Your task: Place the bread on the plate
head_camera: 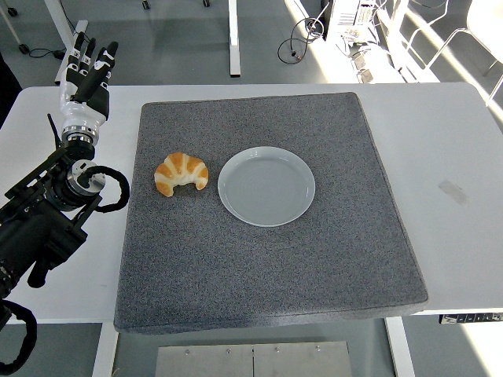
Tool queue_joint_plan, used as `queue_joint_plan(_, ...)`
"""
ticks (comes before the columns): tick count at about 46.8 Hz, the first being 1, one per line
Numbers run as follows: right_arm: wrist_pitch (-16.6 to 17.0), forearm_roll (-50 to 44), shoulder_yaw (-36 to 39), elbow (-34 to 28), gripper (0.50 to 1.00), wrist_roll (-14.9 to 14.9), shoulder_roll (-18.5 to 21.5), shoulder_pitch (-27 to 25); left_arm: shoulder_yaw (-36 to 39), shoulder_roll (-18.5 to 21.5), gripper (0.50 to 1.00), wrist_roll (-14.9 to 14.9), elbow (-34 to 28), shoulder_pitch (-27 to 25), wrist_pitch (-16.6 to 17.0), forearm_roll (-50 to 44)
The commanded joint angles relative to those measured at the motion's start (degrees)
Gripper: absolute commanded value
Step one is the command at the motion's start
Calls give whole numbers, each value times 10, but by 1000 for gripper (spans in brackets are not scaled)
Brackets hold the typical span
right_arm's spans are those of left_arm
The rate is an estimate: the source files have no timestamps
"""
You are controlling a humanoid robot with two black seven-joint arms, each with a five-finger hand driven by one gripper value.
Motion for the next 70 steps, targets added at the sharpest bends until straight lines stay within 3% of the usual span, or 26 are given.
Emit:
queue_joint_plan(1, 1, 0, 0, 0, 1000, 0, 0, 0, 8, 3, 963, 0, 0, -1, 1, 0)
queue_joint_plan(17, 0, 0, 0, 0, 1000, 0, 0, 0, 19, 3, 965, 2, 0, -8, 1, 0)
queue_joint_plan(27, 0, 0, 0, 0, 1000, 0, 0, 0, 70, 9, 965, 2, 0, -30, 1, -2)
queue_joint_plan(41, 1, 0, 0, 0, 1000, 0, 0, 0, 118, 54, 955, 10, -10, -47, 9, -3)
queue_joint_plan(50, 0, 0, 0, 0, 1000, 0, 0, 0, 177, 109, 939, 27, -64, -65, 16, -10)
queue_joint_plan(57, 0, 0, 0, 0, 1000, 0, 0, 0, 206, 133, 939, 39, -118, -66, 62, -10)
queue_joint_plan(63, 0, 0, 0, 0, 1000, 0, 0, 0, 255, 148, 942, 57, -159, -69, 129, -4)
queue_joint_plan(70, 1, 0, 0, 0, 1000, 0, 0, 0, 305, 165, 952, 59, -194, -84, 206, -1)
